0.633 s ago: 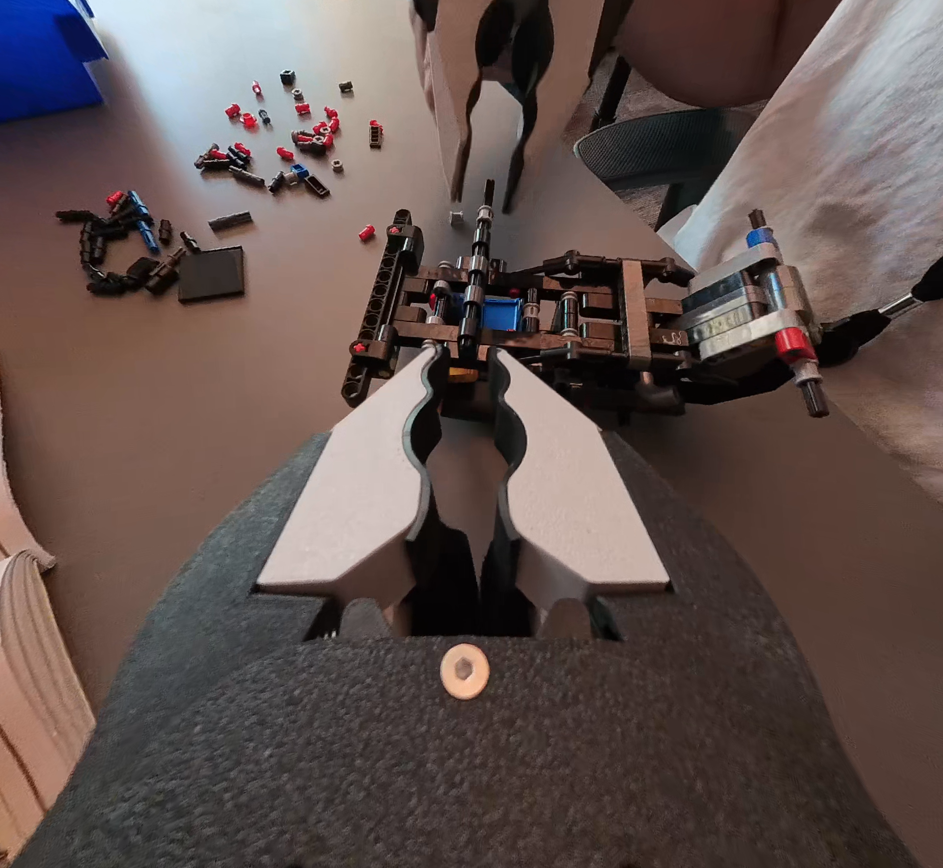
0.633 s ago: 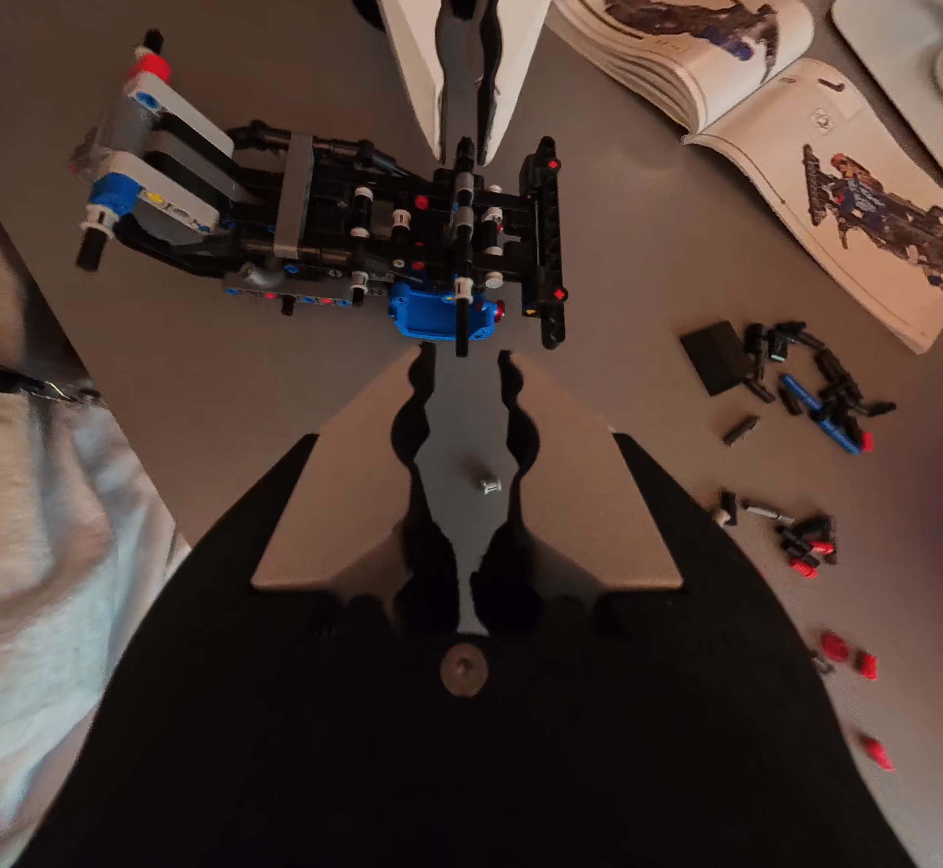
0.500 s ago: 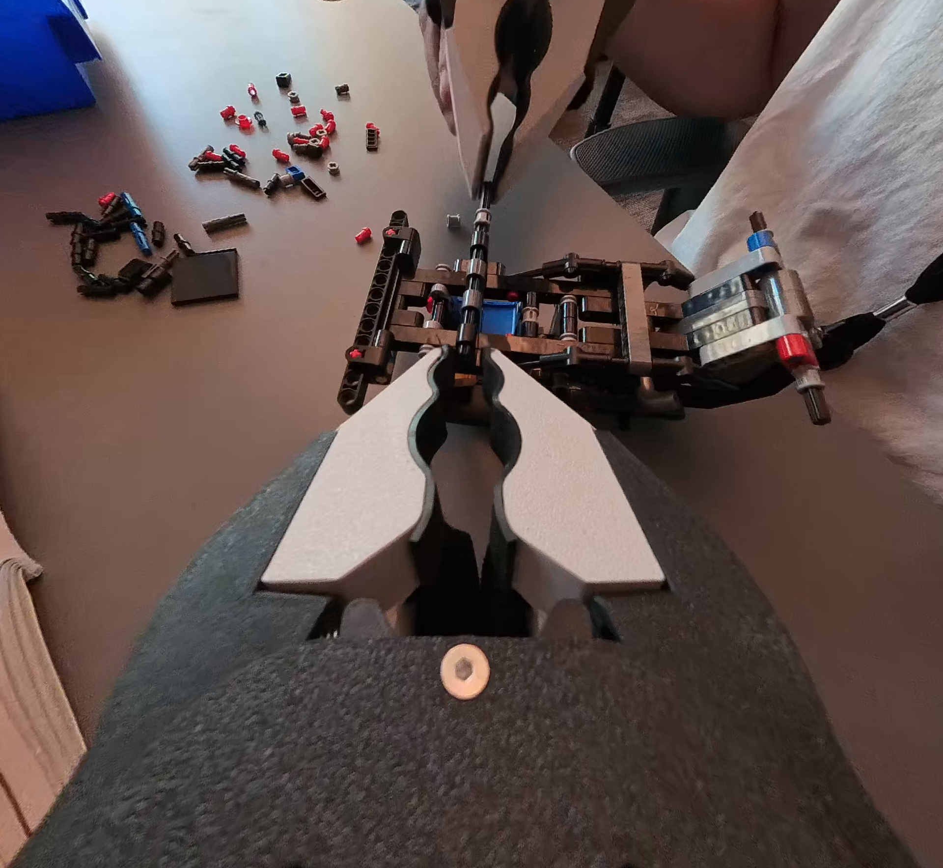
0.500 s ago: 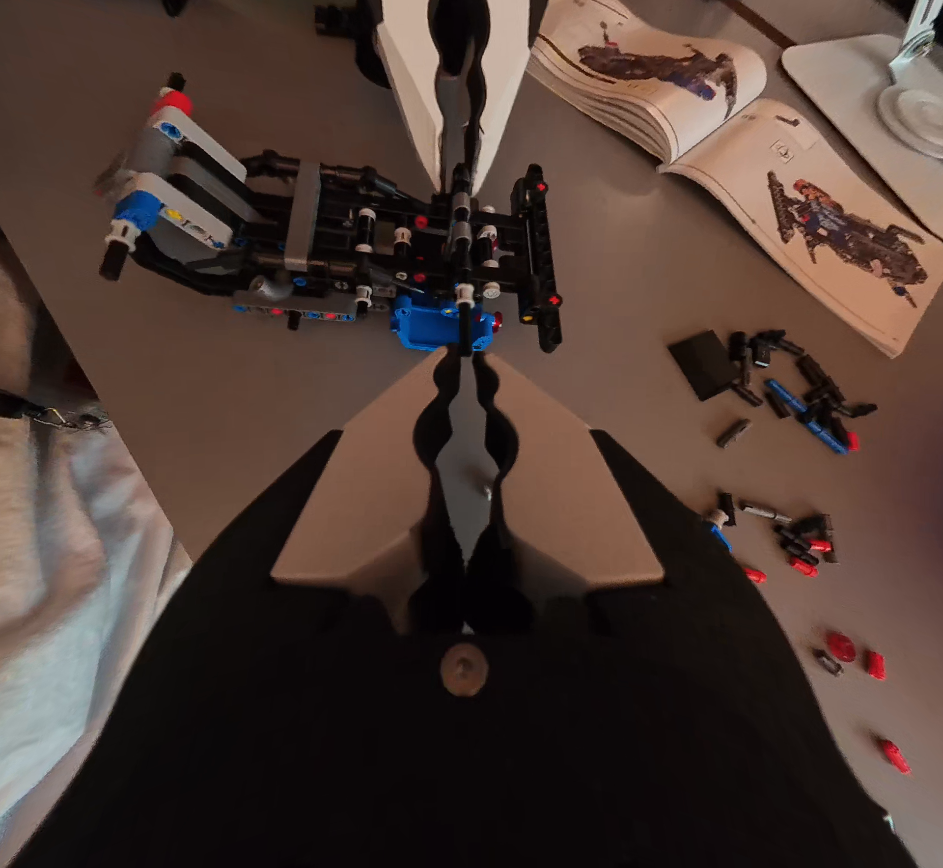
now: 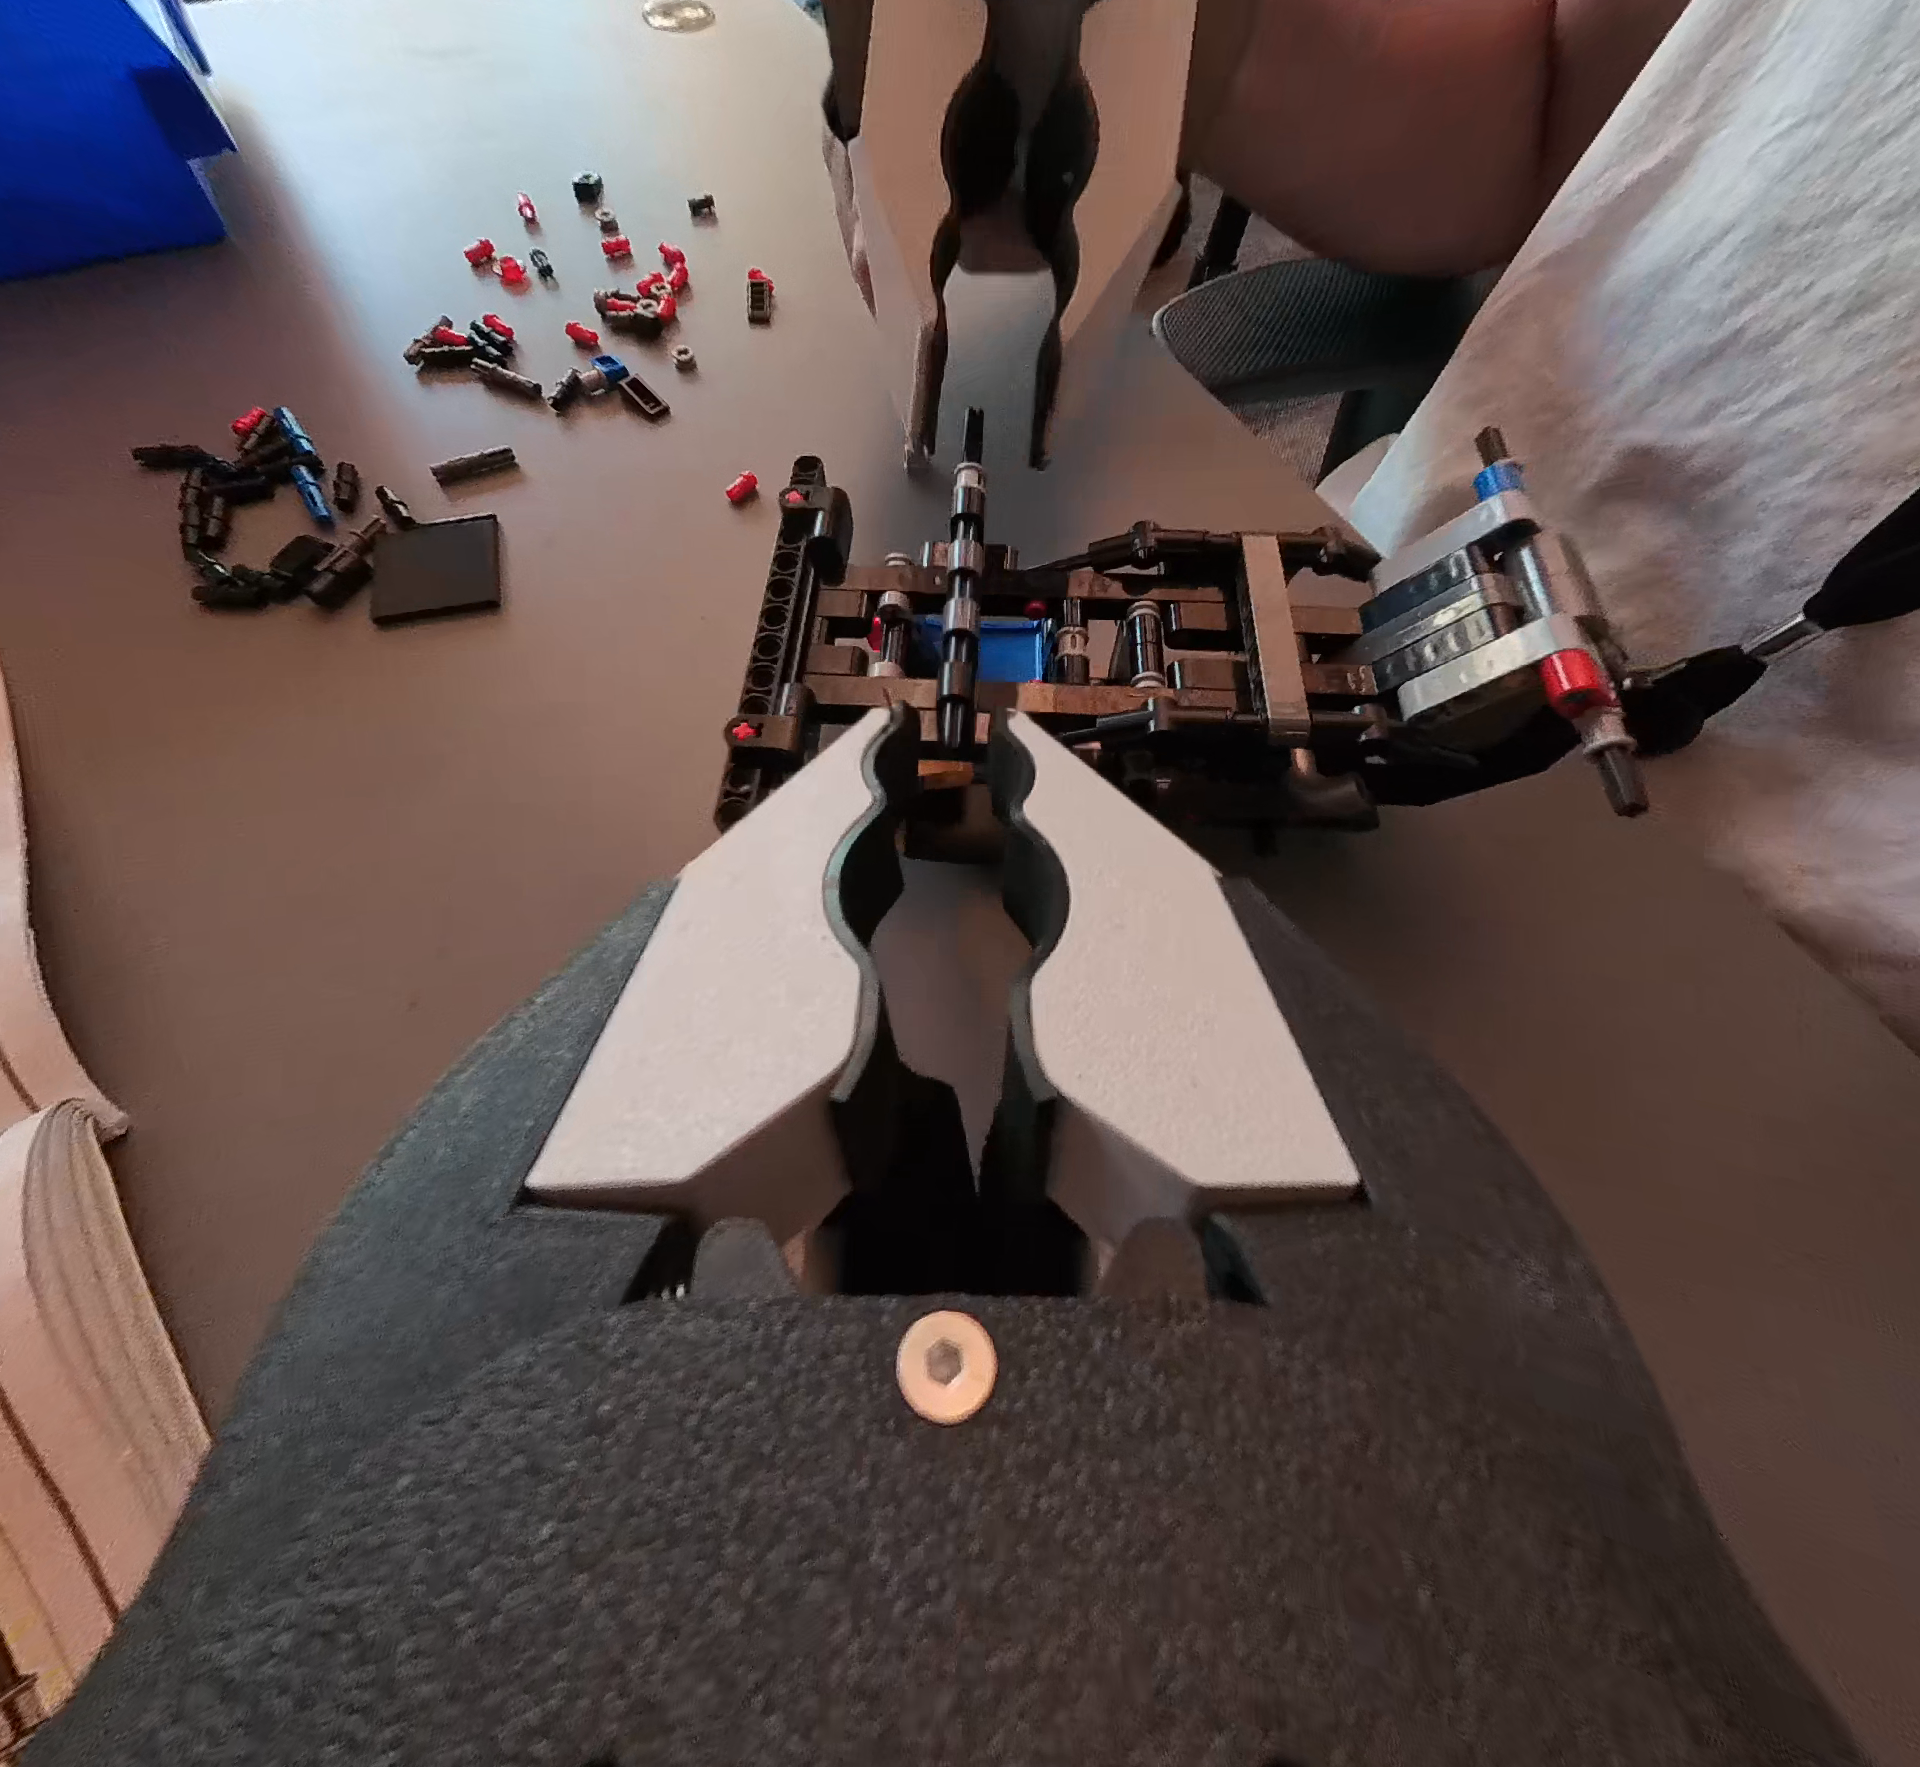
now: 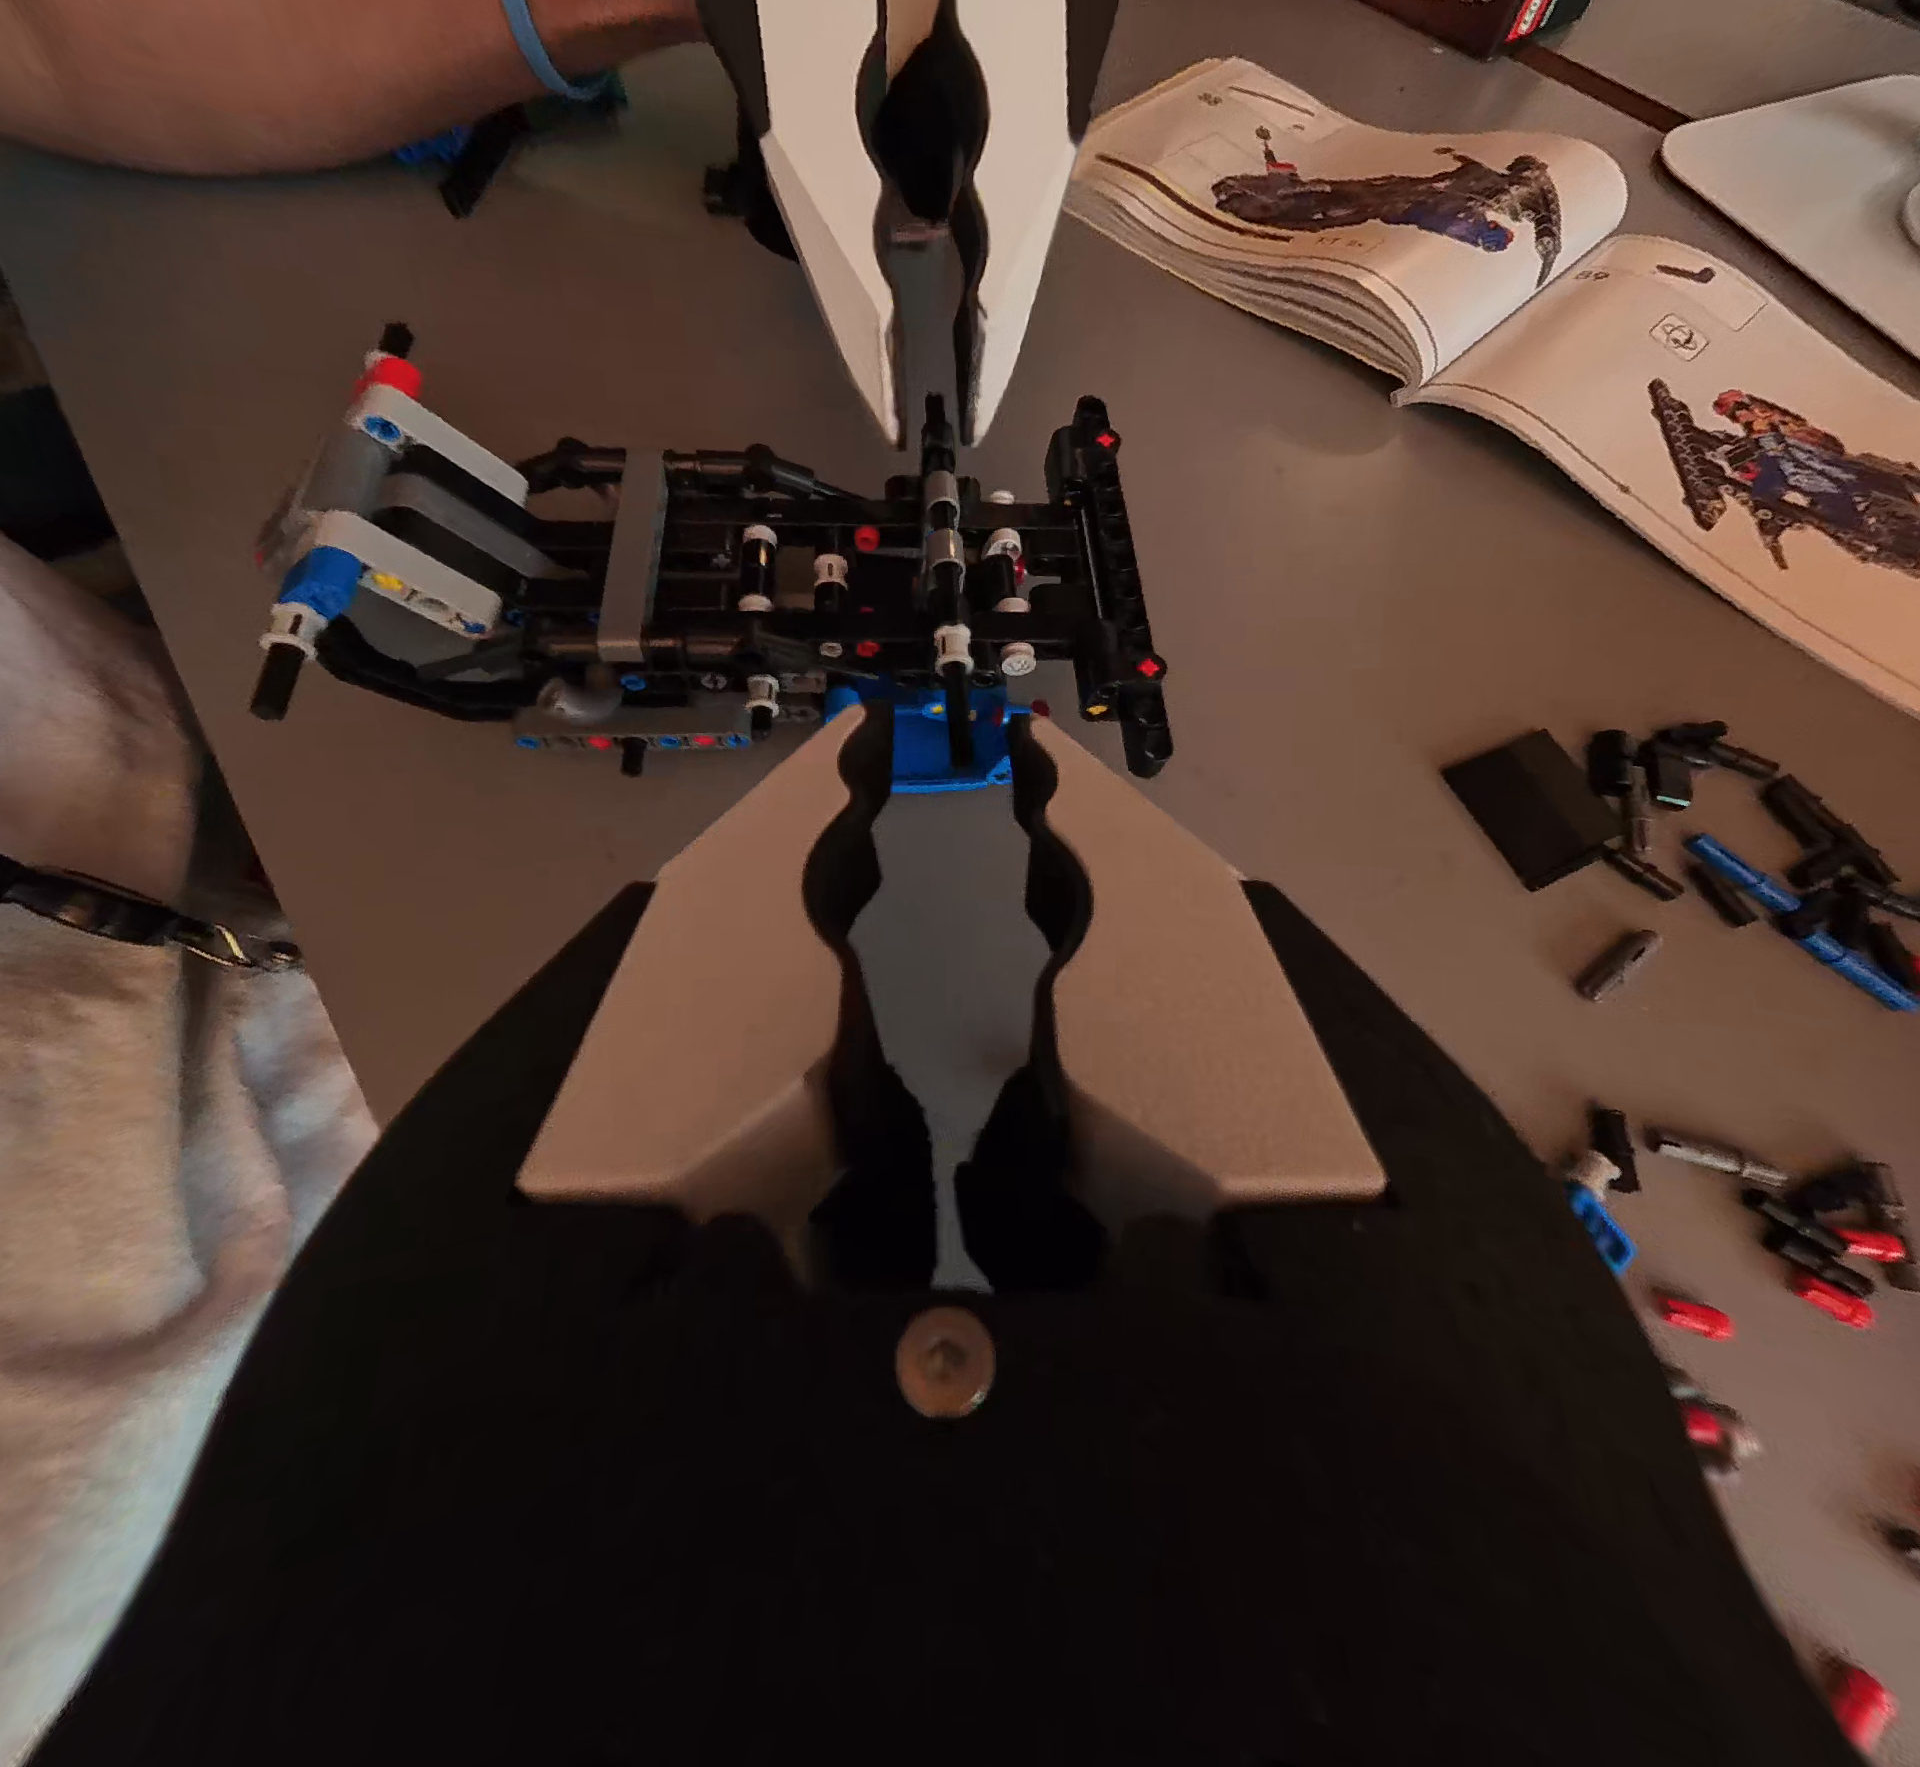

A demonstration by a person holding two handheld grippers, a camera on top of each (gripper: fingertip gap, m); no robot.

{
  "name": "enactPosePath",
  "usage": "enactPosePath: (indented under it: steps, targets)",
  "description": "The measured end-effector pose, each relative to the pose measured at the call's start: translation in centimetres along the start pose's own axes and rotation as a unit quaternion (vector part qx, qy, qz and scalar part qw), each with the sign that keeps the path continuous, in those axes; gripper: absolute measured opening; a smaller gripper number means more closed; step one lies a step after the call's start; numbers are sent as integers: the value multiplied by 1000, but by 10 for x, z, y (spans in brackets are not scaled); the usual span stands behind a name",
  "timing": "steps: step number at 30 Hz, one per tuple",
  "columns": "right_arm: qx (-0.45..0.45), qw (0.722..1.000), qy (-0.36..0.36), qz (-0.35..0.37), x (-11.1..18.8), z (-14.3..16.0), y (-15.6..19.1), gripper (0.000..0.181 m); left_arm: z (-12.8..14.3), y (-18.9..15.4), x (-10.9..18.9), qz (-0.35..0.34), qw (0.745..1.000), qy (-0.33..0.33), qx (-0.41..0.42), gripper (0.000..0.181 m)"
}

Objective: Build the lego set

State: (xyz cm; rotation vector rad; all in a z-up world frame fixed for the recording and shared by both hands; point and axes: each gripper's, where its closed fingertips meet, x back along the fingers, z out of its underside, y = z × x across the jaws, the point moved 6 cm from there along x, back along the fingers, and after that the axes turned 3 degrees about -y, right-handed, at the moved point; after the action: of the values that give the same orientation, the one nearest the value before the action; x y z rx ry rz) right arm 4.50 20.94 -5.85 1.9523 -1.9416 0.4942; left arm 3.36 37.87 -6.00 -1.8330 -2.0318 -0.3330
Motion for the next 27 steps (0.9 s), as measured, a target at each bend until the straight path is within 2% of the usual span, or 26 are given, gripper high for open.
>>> enactPosePath:
  steps: [1, 9, 13, 16, 21, 27]
  targets:
    - [-10, 1000, -12, -5, 0, -1, 1, 24, -1, 0, 1, 1, 1000, -6, 4, 12]
    - [-79, 982, -168, -14, 3, -4, 2, 25, -1, 0, -2, 8, 1000, -9, 0, 5]
    - [-56, 992, -114, 2, 0, 3, 2, 23, 0, -1, -2, 16, 1000, -11, 1, 5]
    - [-46, 994, -99, 2, -6, 2, 2, 22, 0, -3, -3, 22, 1000, -8, -1, 5]
    - [-31, 995, -89, -17, -12, 1, 5, 7, -1, -4, -5, 24, 1000, -8, -2, 5]
    - [-24, 997, -74, -22, -10, 4, 7, 5, 1, -2, 0, 31, 999, -26, -4, 2]
